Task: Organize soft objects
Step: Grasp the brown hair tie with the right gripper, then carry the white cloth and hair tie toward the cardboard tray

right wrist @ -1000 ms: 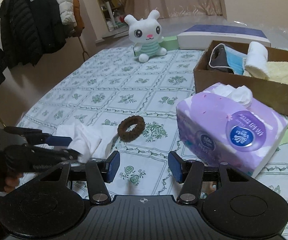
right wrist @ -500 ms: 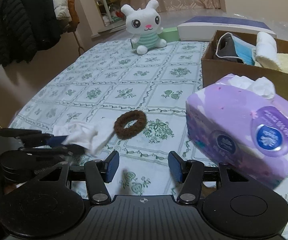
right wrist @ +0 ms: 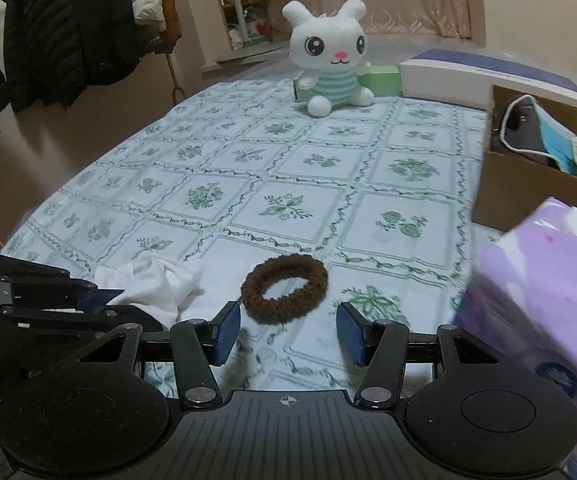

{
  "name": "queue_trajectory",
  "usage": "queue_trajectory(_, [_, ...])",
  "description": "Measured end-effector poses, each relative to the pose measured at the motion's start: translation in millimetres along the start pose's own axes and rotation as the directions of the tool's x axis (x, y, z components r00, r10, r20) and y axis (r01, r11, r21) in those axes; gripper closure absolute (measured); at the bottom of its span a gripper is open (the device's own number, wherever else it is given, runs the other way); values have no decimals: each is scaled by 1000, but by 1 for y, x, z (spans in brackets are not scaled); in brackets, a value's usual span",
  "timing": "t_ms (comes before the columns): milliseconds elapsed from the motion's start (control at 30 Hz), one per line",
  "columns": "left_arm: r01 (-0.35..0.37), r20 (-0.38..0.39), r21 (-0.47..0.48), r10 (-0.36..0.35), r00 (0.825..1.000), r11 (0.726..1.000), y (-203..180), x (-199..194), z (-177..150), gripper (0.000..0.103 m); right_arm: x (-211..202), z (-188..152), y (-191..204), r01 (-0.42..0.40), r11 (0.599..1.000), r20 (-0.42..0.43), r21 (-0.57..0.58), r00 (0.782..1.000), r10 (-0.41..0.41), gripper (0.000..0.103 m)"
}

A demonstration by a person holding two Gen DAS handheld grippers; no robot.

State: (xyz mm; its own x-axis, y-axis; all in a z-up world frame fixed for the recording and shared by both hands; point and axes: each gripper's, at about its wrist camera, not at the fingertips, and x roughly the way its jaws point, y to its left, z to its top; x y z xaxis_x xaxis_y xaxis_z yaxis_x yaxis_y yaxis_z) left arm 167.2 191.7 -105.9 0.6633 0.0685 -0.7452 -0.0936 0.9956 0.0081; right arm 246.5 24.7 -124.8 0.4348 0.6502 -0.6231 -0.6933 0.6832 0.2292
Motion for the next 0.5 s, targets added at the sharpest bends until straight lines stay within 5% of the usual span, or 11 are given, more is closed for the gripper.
queue_trajectory(200, [12, -2, 6, -12, 1000, 1000, 3, 3, 3, 90, 16, 6, 5, 21, 1000, 6, -16, 1000, -21, 49])
queue_trajectory(367, [20, -7, -7, -20, 1000, 1000, 7, 5, 6, 90, 23, 5, 12, 68, 993, 8, -98, 998, -68, 83])
queue_trajectory(500, [17, -11, -33, -17, 1000, 999, 9, 8, 10, 90, 23, 1, 13, 70, 990, 5, -126, 998, -70, 85])
